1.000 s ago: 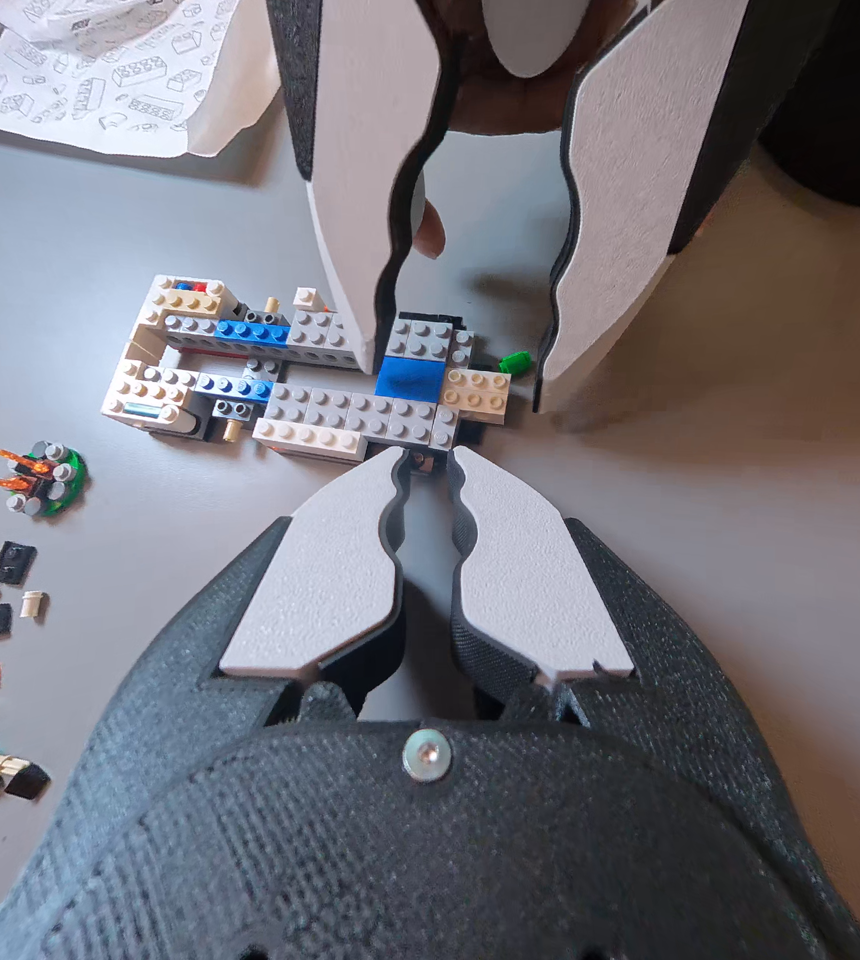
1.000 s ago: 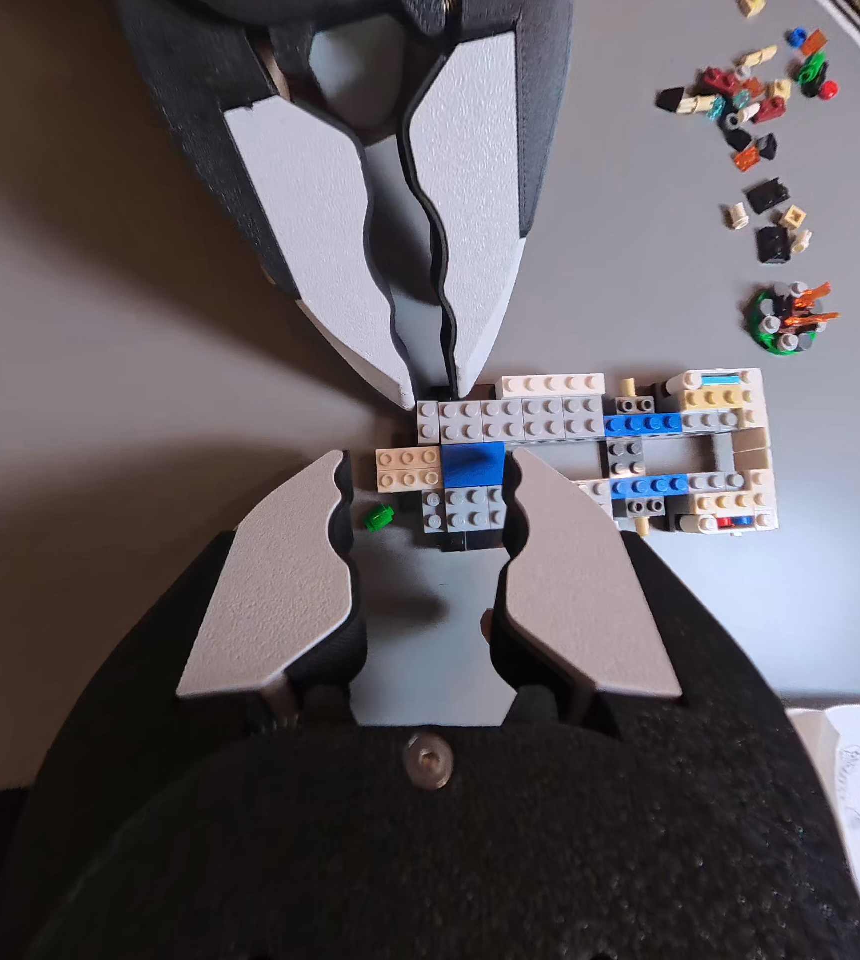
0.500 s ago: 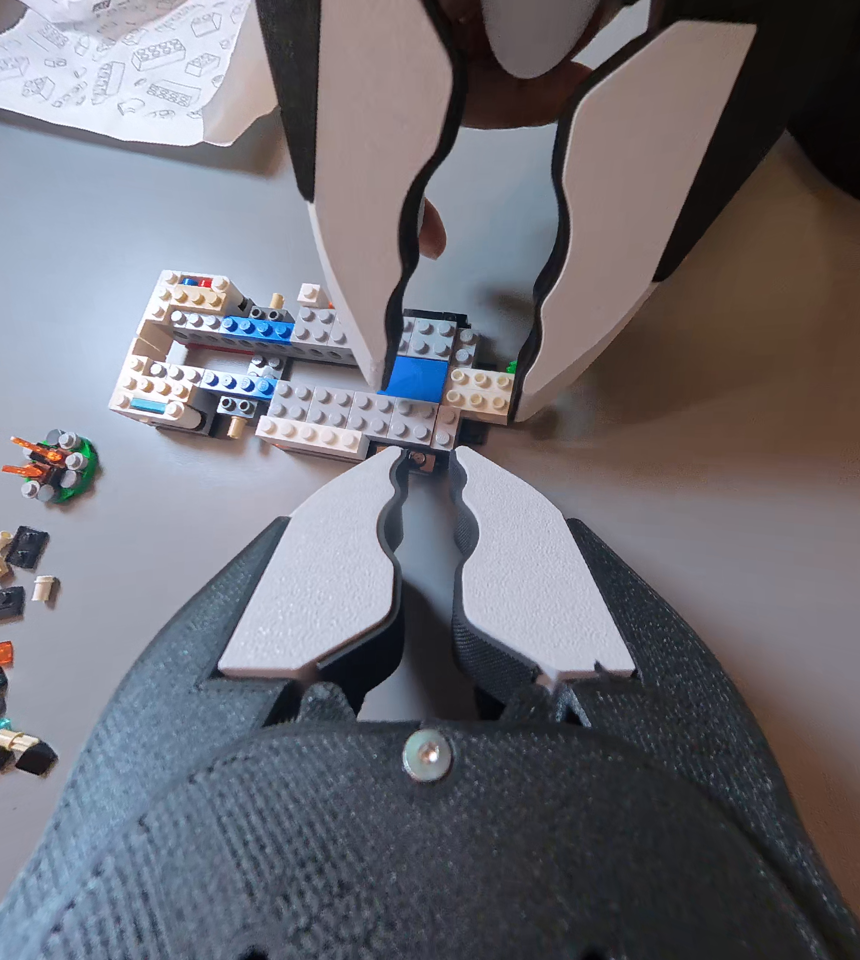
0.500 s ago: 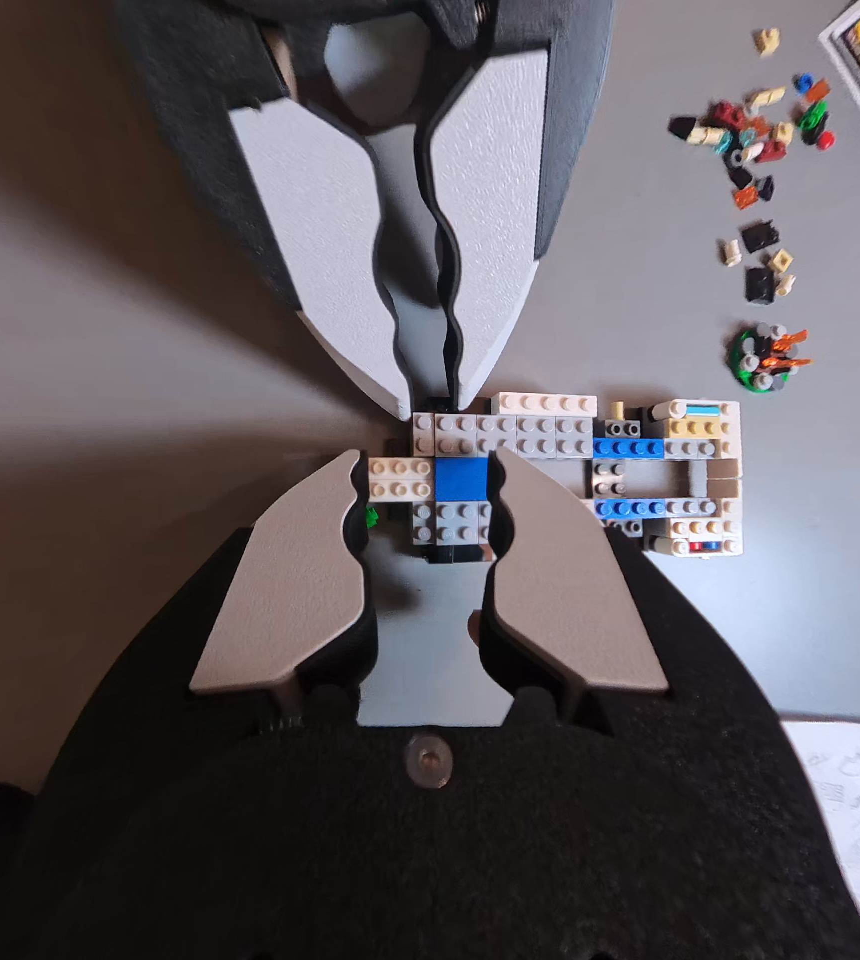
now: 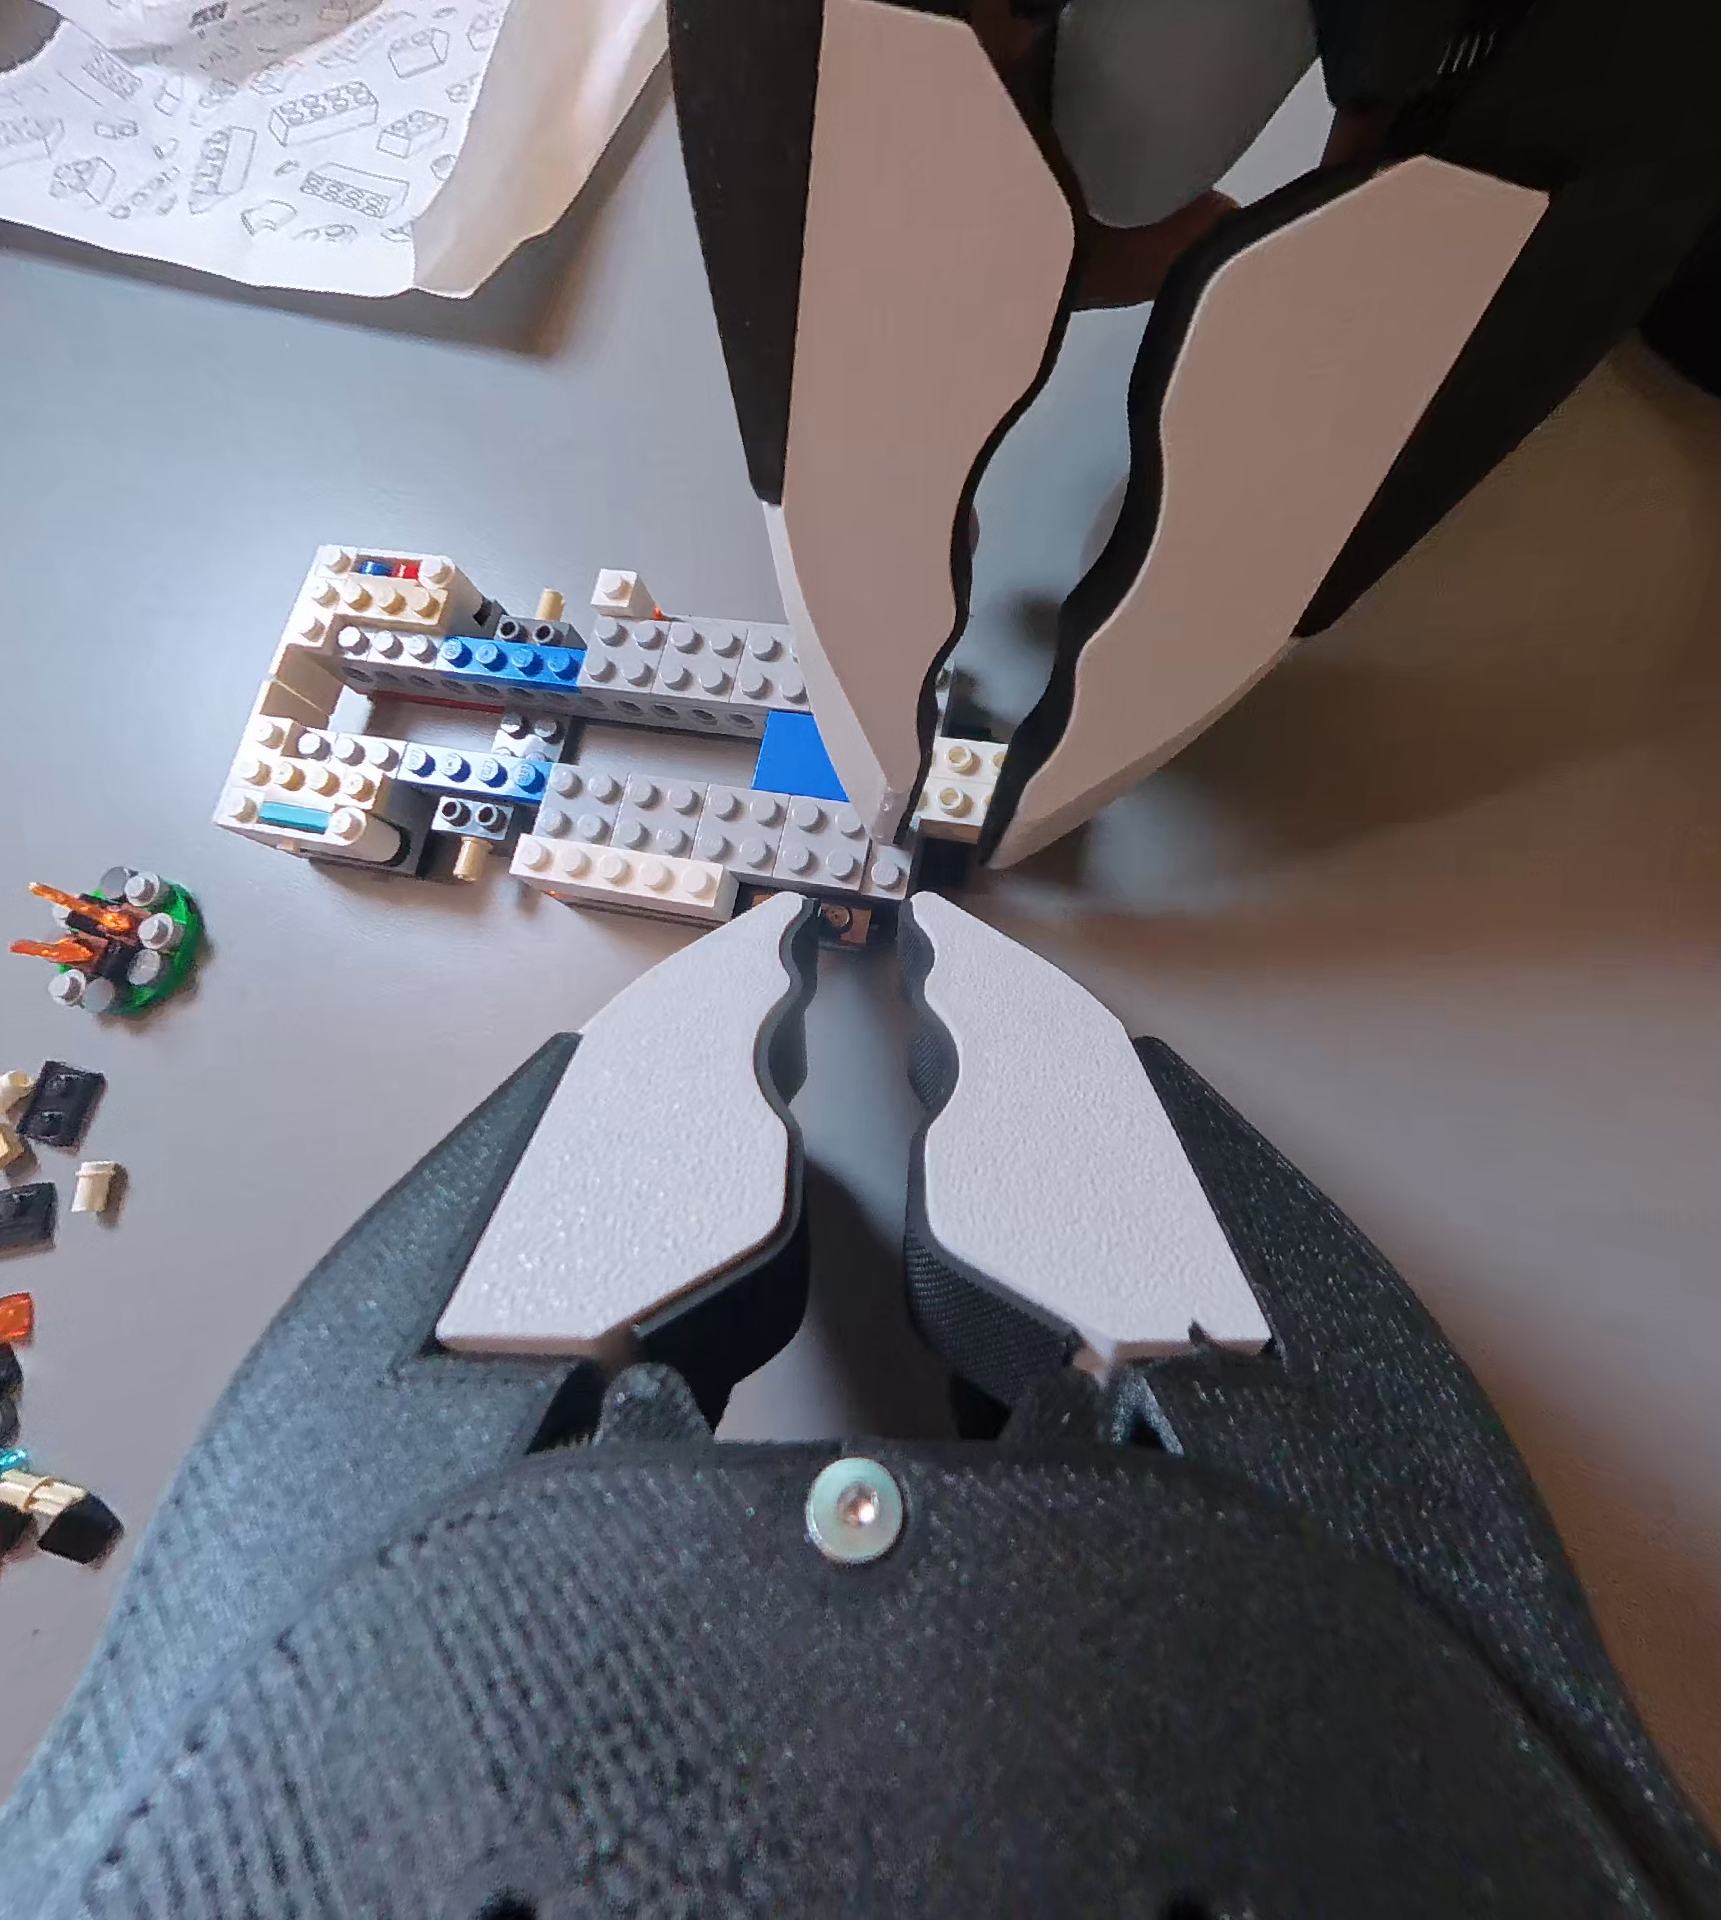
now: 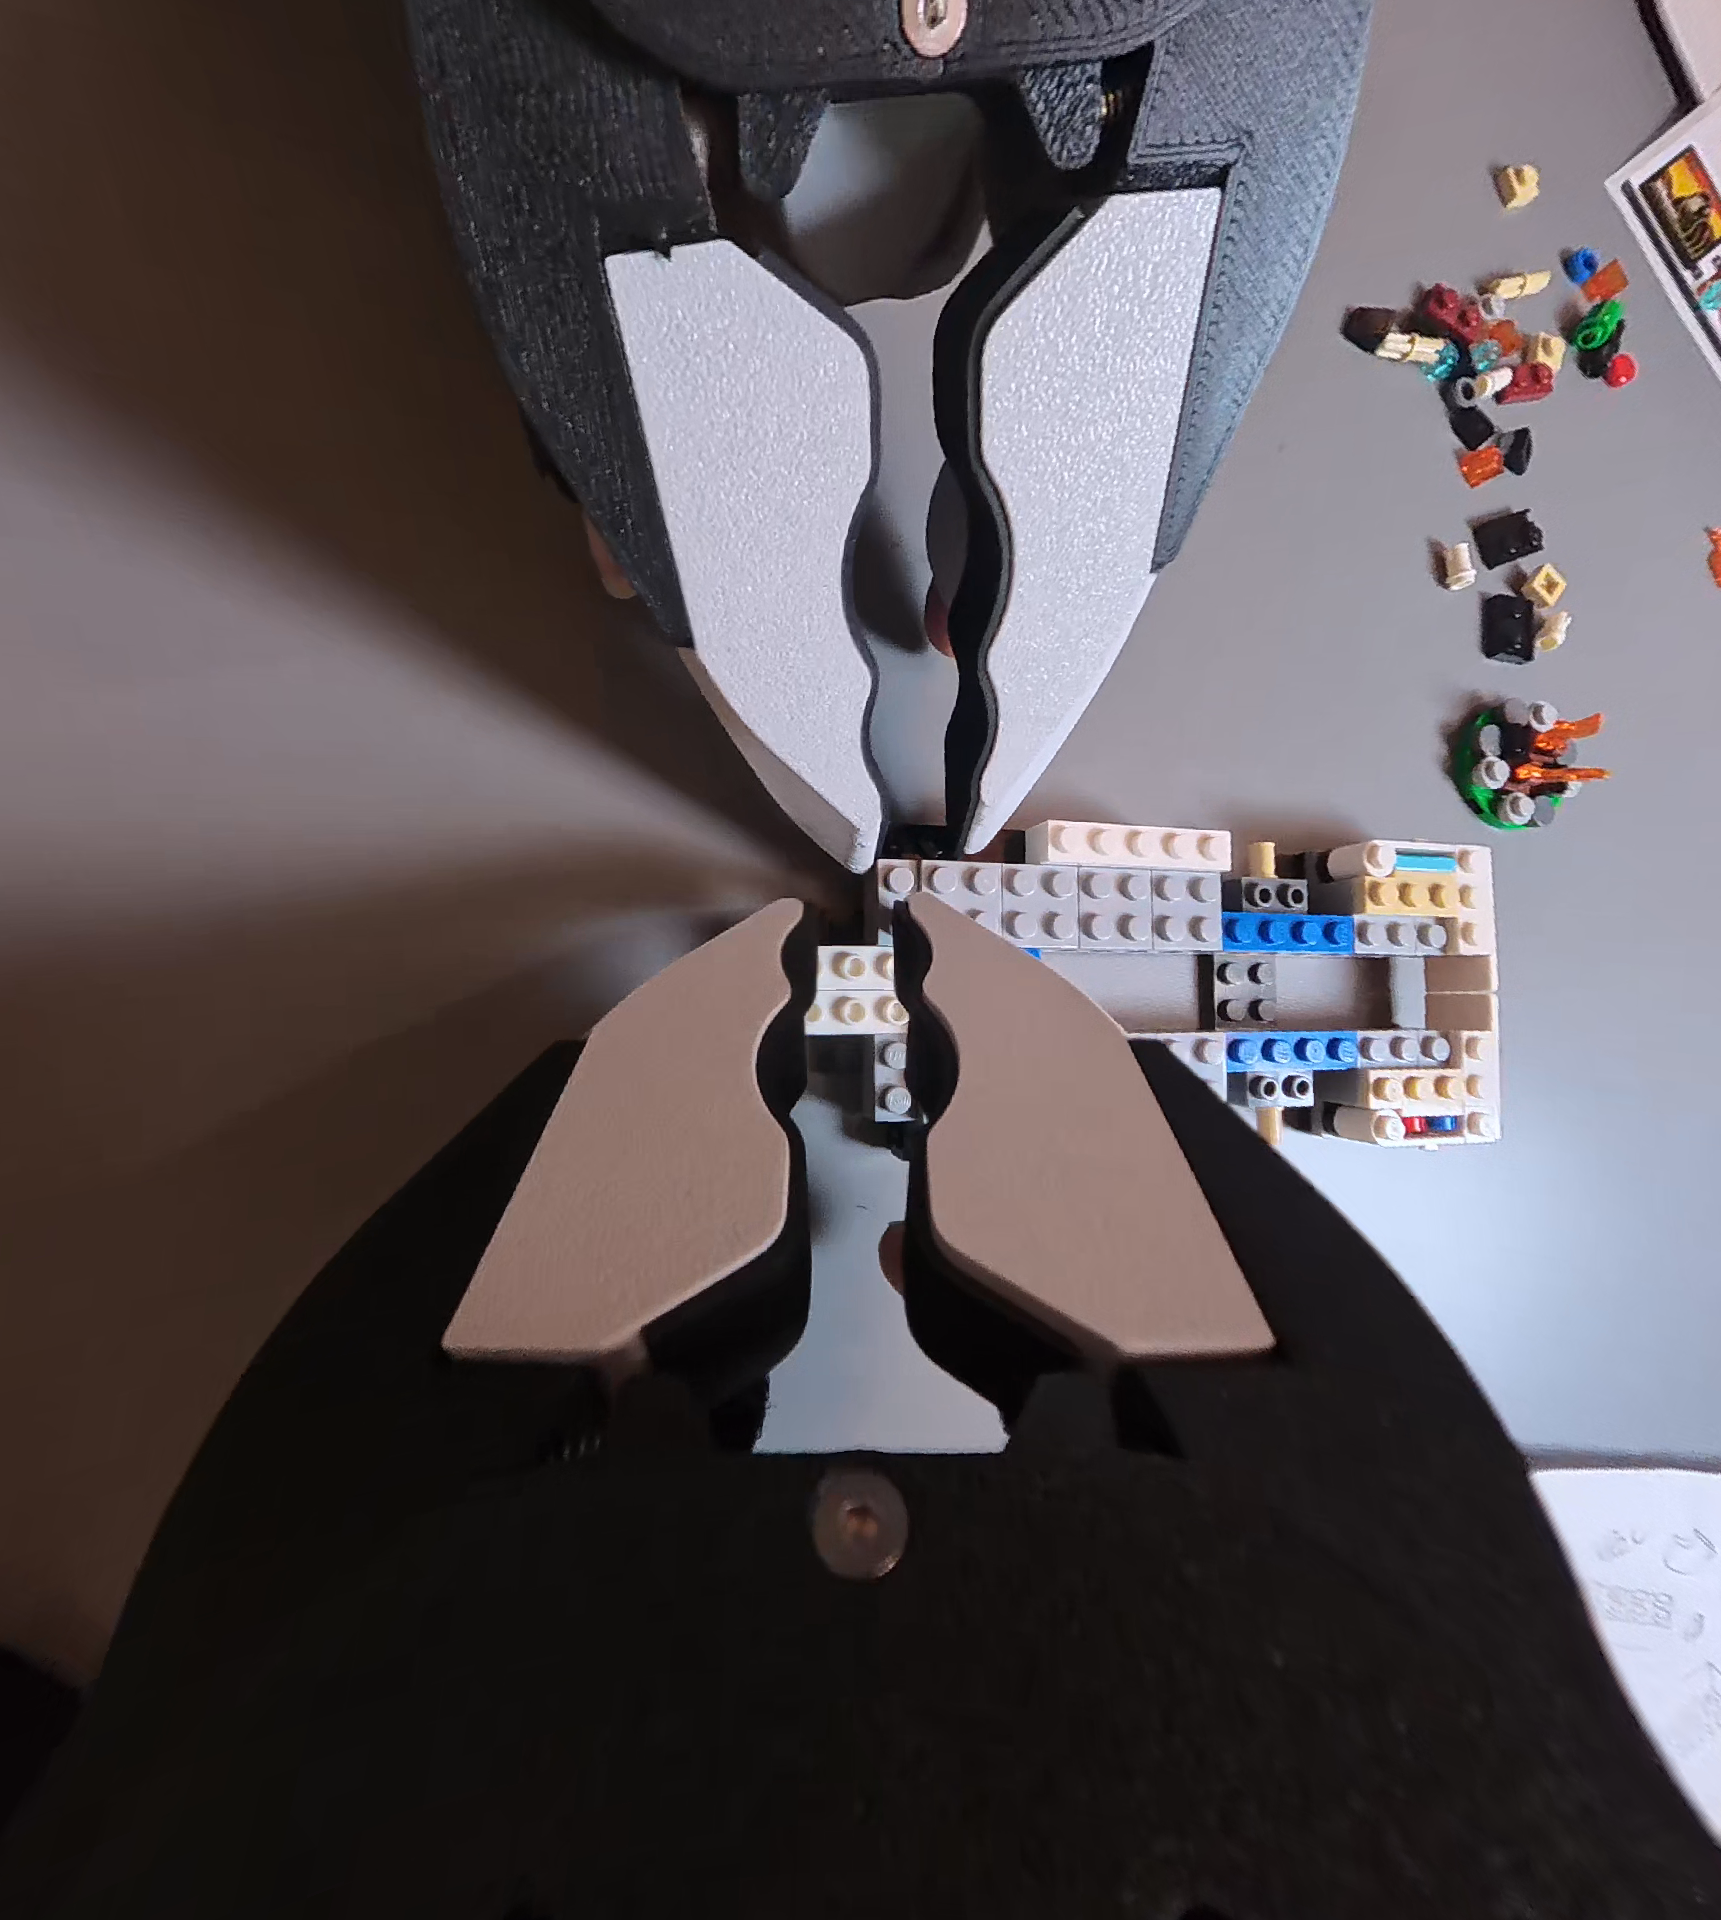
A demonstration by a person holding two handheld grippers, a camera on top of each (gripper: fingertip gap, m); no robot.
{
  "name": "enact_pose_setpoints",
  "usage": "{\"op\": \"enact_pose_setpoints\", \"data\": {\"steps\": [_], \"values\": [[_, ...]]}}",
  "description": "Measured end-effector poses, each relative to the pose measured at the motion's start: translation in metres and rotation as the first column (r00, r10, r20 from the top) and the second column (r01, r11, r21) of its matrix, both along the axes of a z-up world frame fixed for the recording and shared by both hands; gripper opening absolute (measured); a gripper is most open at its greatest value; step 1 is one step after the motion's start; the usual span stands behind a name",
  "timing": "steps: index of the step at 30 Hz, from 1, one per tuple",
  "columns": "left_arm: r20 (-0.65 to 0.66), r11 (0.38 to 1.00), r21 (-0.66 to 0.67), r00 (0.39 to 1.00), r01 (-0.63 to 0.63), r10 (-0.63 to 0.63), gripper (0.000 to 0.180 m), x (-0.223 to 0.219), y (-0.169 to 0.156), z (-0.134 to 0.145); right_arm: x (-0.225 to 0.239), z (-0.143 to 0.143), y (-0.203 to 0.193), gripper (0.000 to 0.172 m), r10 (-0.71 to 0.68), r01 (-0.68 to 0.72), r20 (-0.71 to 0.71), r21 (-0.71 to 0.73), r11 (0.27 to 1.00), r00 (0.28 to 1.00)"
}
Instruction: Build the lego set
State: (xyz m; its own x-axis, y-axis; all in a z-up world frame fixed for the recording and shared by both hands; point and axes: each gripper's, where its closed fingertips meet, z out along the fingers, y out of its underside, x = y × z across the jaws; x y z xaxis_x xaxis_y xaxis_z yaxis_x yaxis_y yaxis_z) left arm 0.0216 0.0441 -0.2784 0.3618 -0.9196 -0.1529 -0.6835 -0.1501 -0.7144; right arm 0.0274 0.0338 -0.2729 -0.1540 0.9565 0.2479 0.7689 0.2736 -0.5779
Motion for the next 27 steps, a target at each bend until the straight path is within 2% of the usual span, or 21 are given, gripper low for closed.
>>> {"op": "enact_pose_setpoints", "data": {"steps": [5,9,20,21,22,24,27], "values": [[0.000,1.000,-0.001,1.000,-0.002,0.002,0.014,0.001,0.001,0.000,0.000,0.000,0.008,0.001,-0.082,0.081,0.000,-0.046,0.996,0.997],[-0.002,1.000,0.002,1.000,-0.008,0.008,0.013,0.002,0.003,0.000,0.001,-0.001,0.009,0.001,-0.096,0.097,0.016,-0.047,0.994,0.995],[0.011,1.000,0.004,1.000,-0.010,0.010,0.013,0.002,0.005,0.000,0.000,0.000,0.011,0.001,-0.168,0.160,-0.026,-0.183,0.970,0.986],[0.013,1.000,0.006,1.000,-0.007,0.007,0.014,0.001,0.005,0.000,0.000,0.000,0.008,0.003,-0.157,0.146,-0.038,-0.214,0.966,0.987],[0.014,1.000,0.006,1.000,-0.005,0.004,0.015,0.001,0.004,0.000,0.000,0.002,0.004,0.013,-0.153,0.135,-0.051,-0.265,0.955,0.987],[0.005,1.000,0.012,1.000,-0.005,0.005,0.017,-0.001,0.003,0.000,0.000,0.013,0.002,0.042,-0.164,0.123,-0.099,-0.326,0.937,0.981],[0.017,1.000,0.005,1.000,-0.008,0.008,0.019,-0.004,0.000,0.001,0.006,0.017,0.013,0.054,-0.128,0.098,-0.123,-0.227,0.969,0.984]]}}
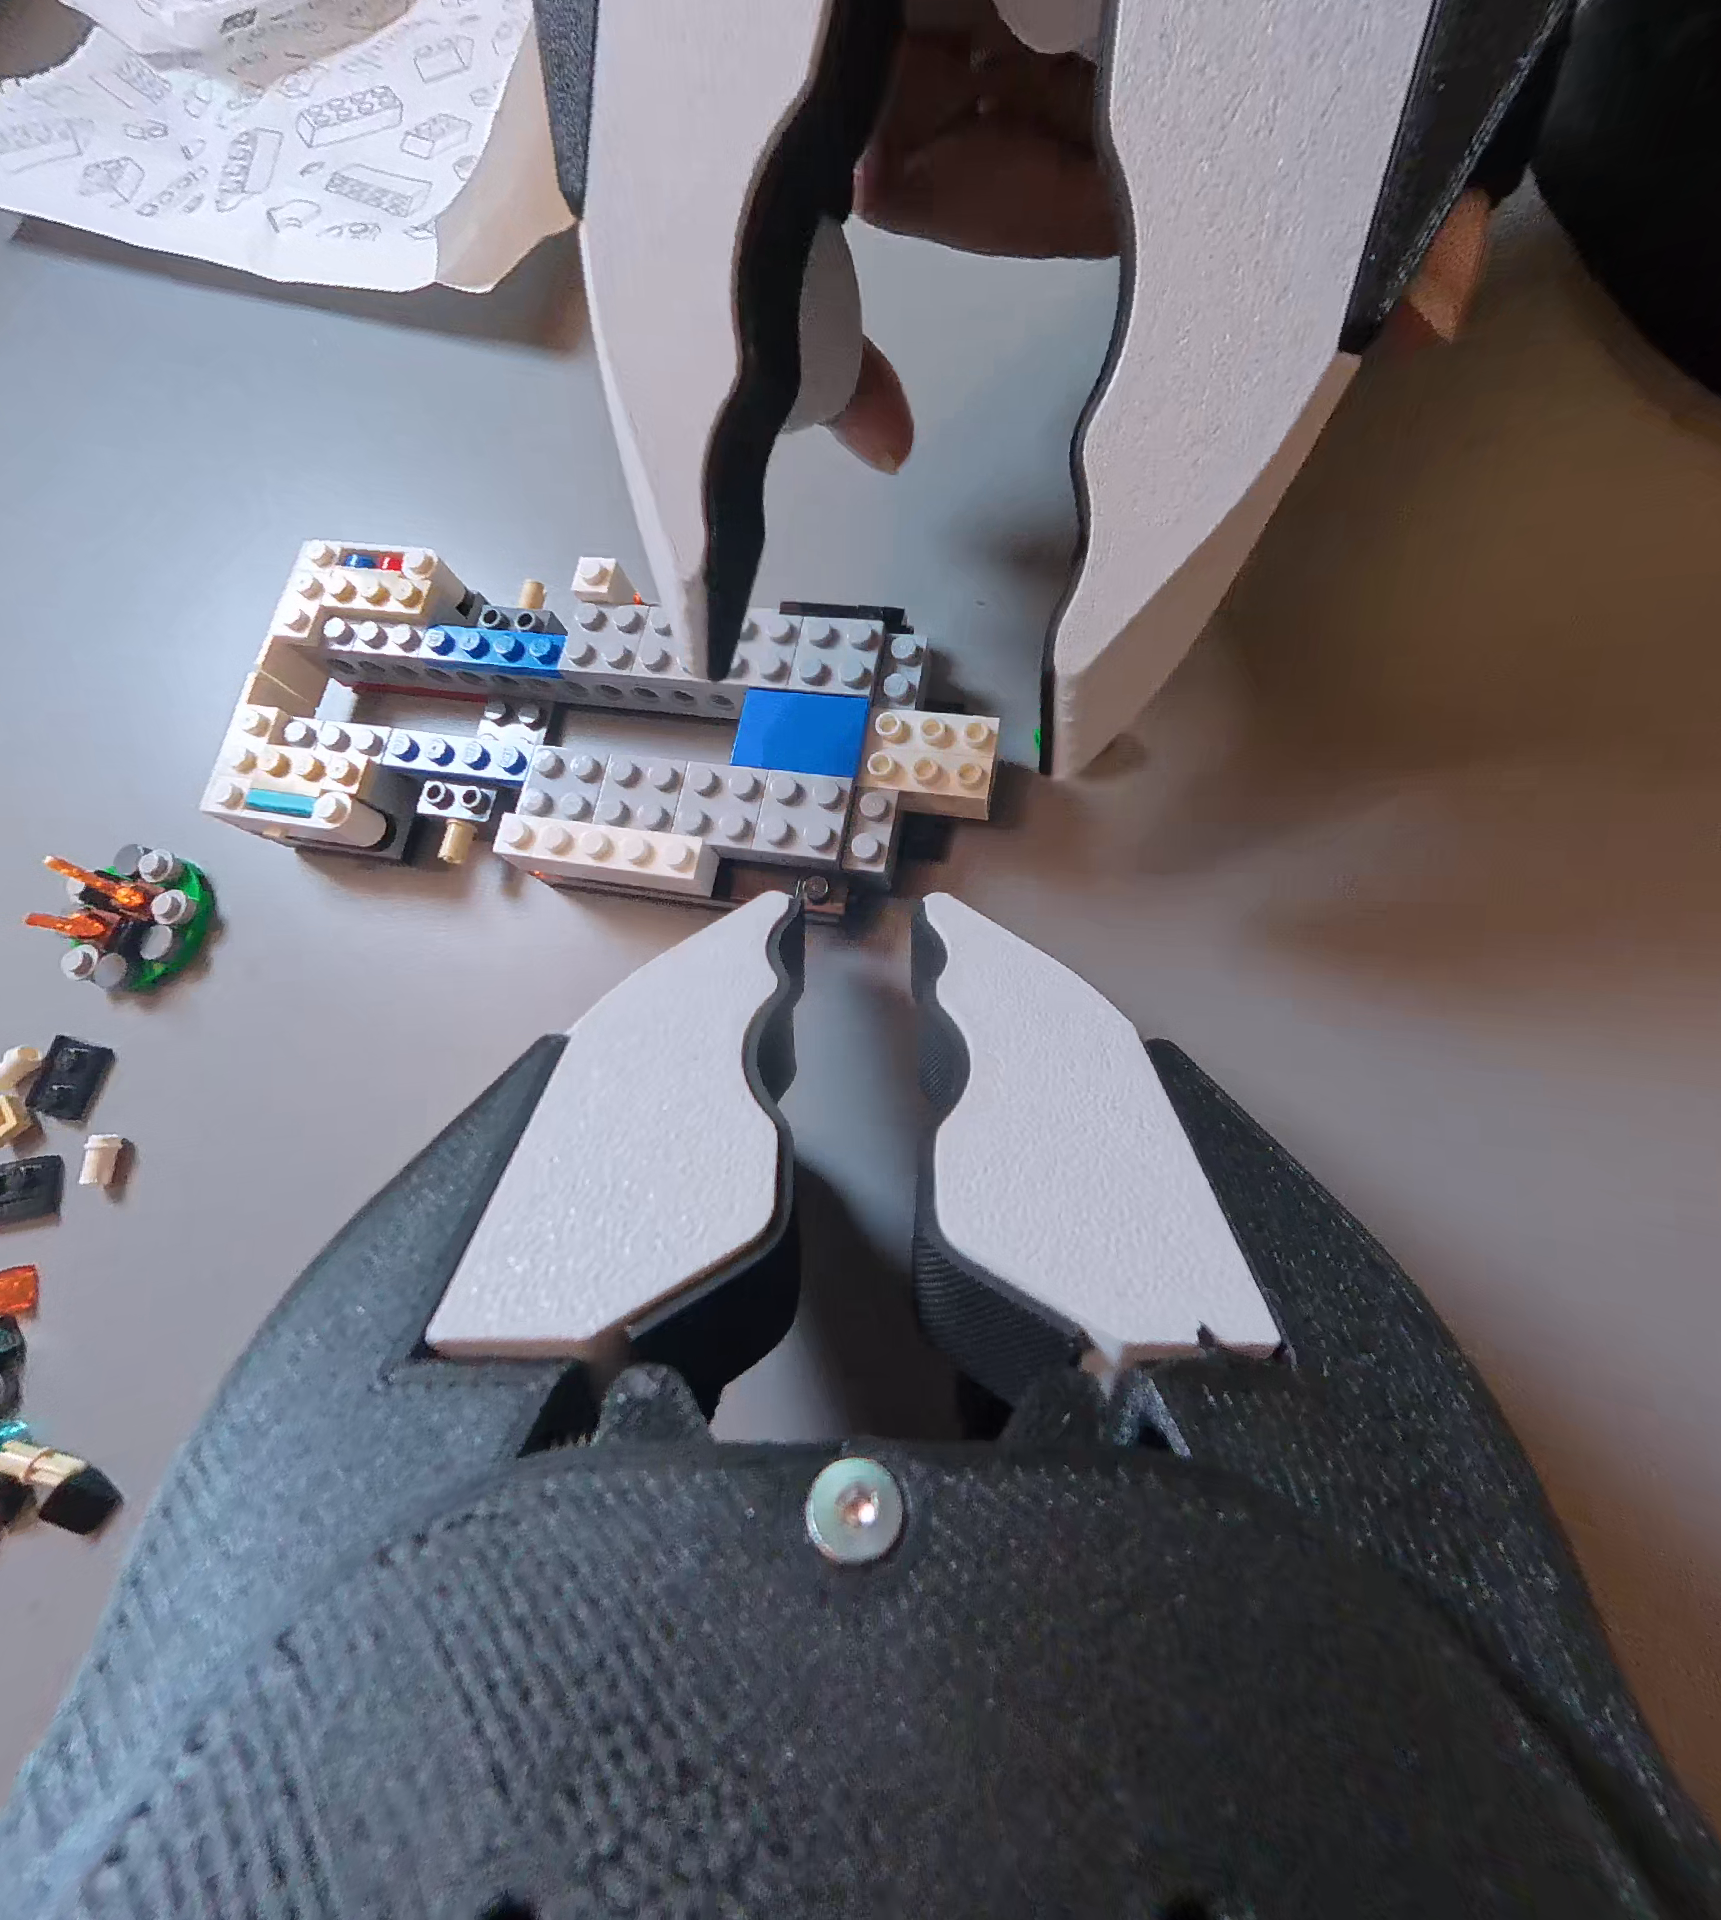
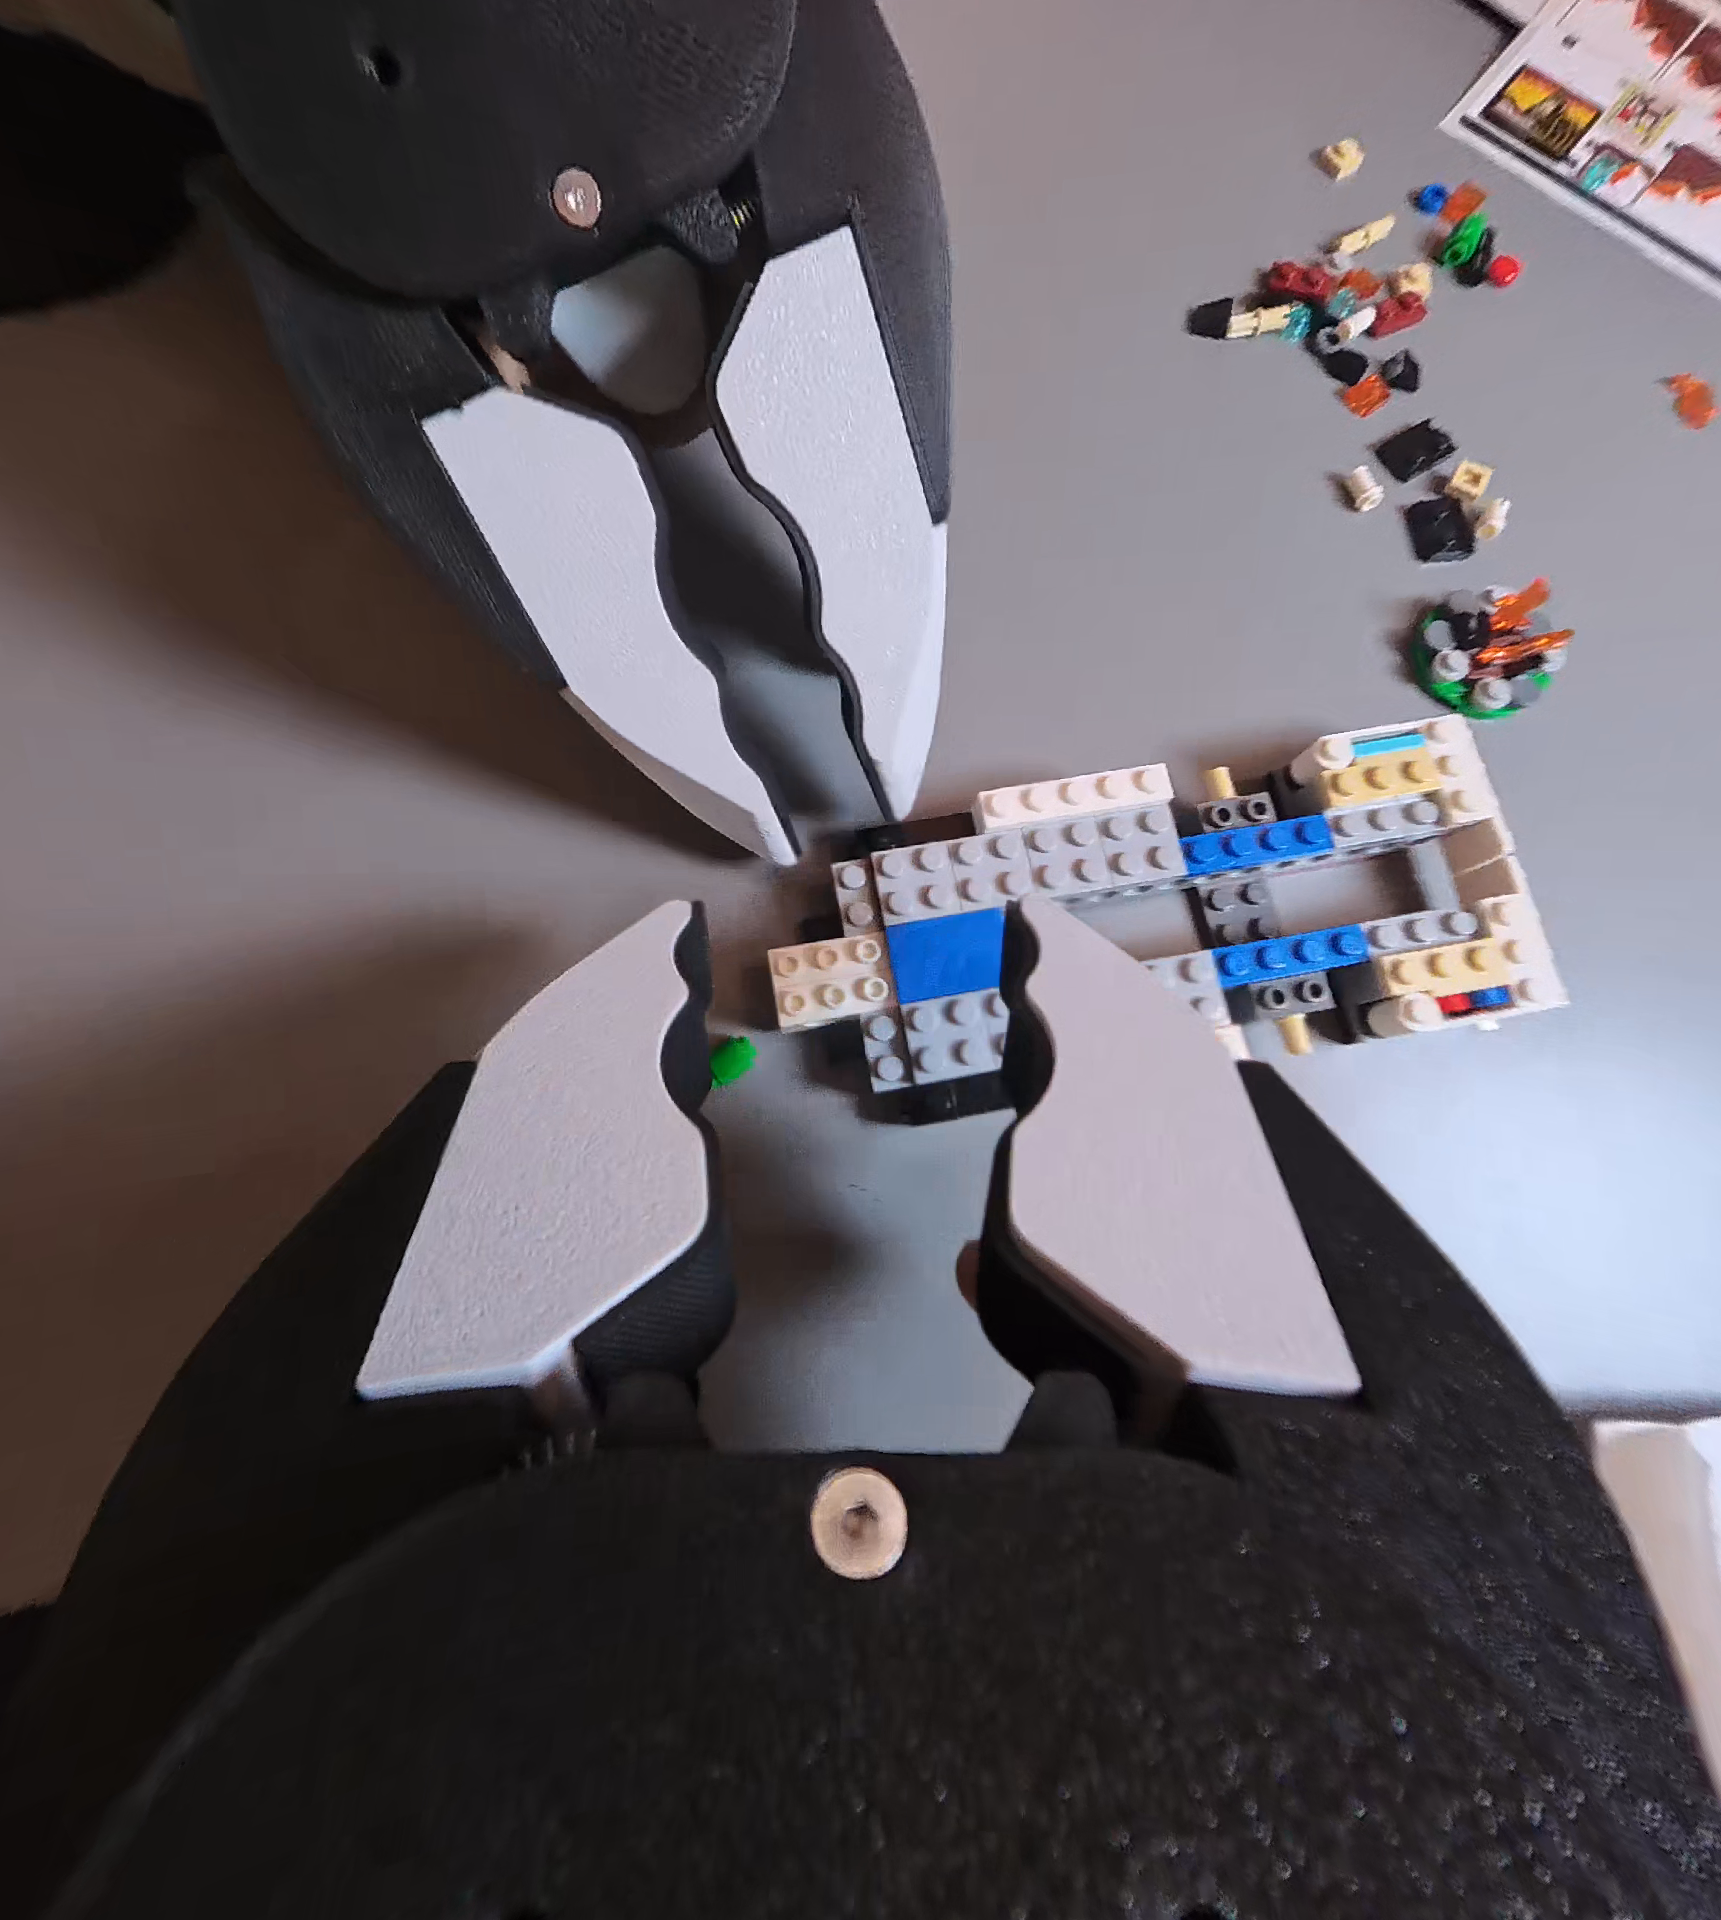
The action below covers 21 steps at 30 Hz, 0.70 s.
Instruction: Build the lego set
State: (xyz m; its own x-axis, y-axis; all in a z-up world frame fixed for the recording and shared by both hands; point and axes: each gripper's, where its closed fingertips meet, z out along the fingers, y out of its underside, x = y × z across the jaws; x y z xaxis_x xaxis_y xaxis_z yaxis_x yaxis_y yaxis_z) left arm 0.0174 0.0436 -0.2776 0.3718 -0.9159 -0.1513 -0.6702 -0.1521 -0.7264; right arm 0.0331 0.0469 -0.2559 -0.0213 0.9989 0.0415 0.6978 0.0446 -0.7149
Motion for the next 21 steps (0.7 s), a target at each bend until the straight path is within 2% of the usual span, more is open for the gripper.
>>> {"op": "enact_pose_setpoints", "data": {"steps": [6,10,13,17,21], "values": [[0.022,1.000,-0.002,0.999,-0.026,0.026,0.021,-0.007,-0.004,0.007,0.006,-0.028,0.007,0.059,0.123,-0.144,0.228,0.079,0.986,0.966],[0.043,0.997,0.000,0.996,-0.076,0.076,0.022,-0.020,-0.011,0.014,0.000,-0.029,0.007,0.053,0.121,-0.138,0.239,0.056,0.989,0.963],[0.067,0.992,-0.013,0.990,-0.126,0.126,0.024,-0.031,-0.019,0.017,-0.012,-0.026,0.004,0.053,0.073,-0.077,0.192,0.015,0.997,0.979],[0.074,0.980,0.002,0.977,-0.201,0.200,0.030,-0.042,-0.026,0.019,-0.038,-0.010,0.001,0.053,-0.057,0.068,0.101,-0.111,0.991,0.993],[0.069,0.968,0.007,0.966,-0.250,0.249,0.034,-0.051,-0.033,0.019,-0.058,-0.008,0.001,0.053,-0.111,0.126,0.118,-0.123,0.984,0.987]]}}
